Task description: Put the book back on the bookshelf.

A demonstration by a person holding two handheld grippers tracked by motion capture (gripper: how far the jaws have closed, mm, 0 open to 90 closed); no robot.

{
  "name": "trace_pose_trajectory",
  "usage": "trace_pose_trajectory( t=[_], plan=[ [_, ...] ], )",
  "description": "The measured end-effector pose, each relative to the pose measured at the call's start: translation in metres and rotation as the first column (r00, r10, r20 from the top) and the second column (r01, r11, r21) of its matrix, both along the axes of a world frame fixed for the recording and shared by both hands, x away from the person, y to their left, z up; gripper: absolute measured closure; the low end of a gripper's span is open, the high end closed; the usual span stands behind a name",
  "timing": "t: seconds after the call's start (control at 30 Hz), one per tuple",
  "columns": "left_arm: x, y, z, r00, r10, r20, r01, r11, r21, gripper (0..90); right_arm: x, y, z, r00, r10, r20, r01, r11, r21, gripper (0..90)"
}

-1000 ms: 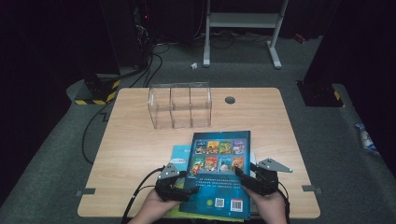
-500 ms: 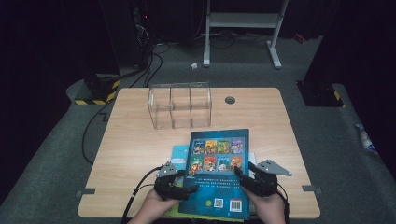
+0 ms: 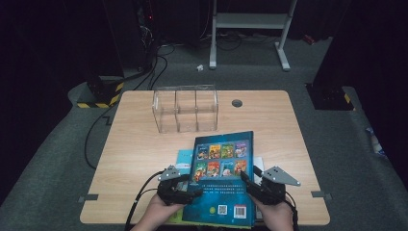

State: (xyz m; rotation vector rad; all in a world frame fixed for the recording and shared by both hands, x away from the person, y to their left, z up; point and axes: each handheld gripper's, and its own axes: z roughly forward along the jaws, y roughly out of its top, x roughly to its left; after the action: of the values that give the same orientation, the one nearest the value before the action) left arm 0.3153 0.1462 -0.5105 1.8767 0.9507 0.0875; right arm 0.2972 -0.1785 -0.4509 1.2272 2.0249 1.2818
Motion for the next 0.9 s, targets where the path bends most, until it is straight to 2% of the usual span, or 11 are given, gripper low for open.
trace_pose_trajectory(
  t=[0.27, 0.37, 0.53, 0.57, 0.6, 0.63, 0.67, 0.73, 0.9],
  plan=[
    [0.003, 0.004, -0.001, 0.9994, 0.01, -0.032, -0.011, 0.9997, -0.023, 12.8, -0.002, 0.002, 0.0, 0.9997, 0.014, 0.021, -0.014, 1.0, 0.005, 52.7],
    [0.004, 0.004, -0.001, 0.9994, 0.007, -0.033, -0.008, 0.9996, -0.028, 12.9, -0.002, 0.0, 0.001, 0.9995, 0.021, 0.025, -0.021, 1.0, 0.02, 54.0],
    [0.004, 0.005, -0.001, 0.9995, 0.01, -0.028, -0.011, 0.9995, -0.031, 12.6, -0.004, 0.002, 0.003, 0.9984, 0.027, 0.049, -0.027, 1.0, 0.0, 54.2],
    [0.004, 0.005, -0.001, 0.9995, 0.01, -0.03, -0.011, 0.9993, -0.036, 12.6, -0.004, 0.002, 0.003, 0.9984, 0.027, 0.049, -0.027, 1.0, 0.0, 54.2],
    [0.005, 0.007, -0.002, 0.999, 0.006, -0.045, -0.009, 0.9985, -0.055, 12.5, -0.006, 0.002, 0.004, 0.9967, 0.036, 0.073, -0.036, 0.999, -0.005, 54.2],
    [0.006, 0.007, -0.002, 0.9983, 0.004, -0.057, -0.008, 0.9974, -0.071, 12.5, -0.006, 0.002, 0.004, 0.9967, 0.036, 0.073, -0.036, 0.999, -0.005, 54.2],
    [0.007, 0.008, -0.002, 0.998, 0.003, -0.064, -0.008, 0.9966, -0.082, 12.5, -0.008, 0.003, 0.005, 0.9939, 0.045, 0.101, -0.044, 0.999, -0.013, 54.1],
    [0.007, 0.009, -0.001, 0.9977, 0.004, -0.068, -0.011, 0.9951, -0.099, 12.5, -0.01, 0.004, 0.006, 0.9914, 0.051, 0.12, -0.05, 0.999, -0.016, 54.1],
    [0.007, 0.009, 0.0, 0.9971, 0.007, -0.076, -0.016, 0.9937, -0.111, 13.2, -0.01, 0.004, 0.007, 0.9903, 0.052, 0.128, -0.051, 0.999, -0.013, 54.1]
  ],
)
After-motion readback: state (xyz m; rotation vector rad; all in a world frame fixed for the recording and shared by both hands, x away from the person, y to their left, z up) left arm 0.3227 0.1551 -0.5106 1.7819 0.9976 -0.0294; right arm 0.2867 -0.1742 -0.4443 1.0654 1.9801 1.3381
